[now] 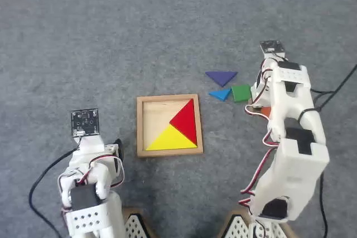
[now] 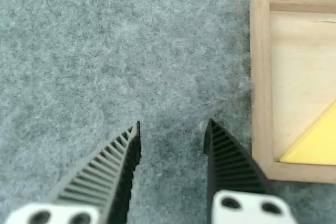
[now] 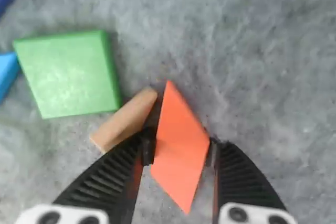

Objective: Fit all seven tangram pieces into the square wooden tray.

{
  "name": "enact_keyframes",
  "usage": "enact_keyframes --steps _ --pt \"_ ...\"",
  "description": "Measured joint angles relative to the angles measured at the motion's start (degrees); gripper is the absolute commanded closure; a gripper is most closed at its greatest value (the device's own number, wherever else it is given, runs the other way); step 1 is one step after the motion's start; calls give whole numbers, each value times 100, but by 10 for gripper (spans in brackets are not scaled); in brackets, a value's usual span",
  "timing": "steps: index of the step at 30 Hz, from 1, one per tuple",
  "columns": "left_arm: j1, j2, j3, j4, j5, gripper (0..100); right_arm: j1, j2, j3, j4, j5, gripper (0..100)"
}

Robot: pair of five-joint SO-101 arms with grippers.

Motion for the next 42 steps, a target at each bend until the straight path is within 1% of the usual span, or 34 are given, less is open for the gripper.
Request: enact_keyframes --steps 2,4,8,12,16,20,24,28,31,36,41,42 --pt "0 0 0 0 0 814 9 26 -62 97 0 954" --pt "0 0 0 0 0 814 35 35 -114 132 0 987" --pt "0 0 0 0 0 814 35 -105 -123 149 0 990" --pt "0 0 0 0 0 814 -237 -615 -114 448 9 990" --pt "0 0 0 0 0 814 -1046 -1363 -114 730 9 991" --pt "0 0 0 0 0 814 -2180 -2180 44 782 9 991" --pt "0 0 0 0 0 814 -3244 -3051 782 281 9 991" --pt "0 0 0 0 0 814 -3807 -3824 1670 -431 9 991" --pt "0 0 0 0 0 814 -4044 -4070 2022 -659 167 991" --pt "0 0 0 0 0 814 -4202 -4079 2066 -712 448 991" --pt "0 0 0 0 0 814 -4237 -3807 2048 -747 457 991" --pt "0 0 0 0 0 814 -4229 -3640 1969 -747 343 991"
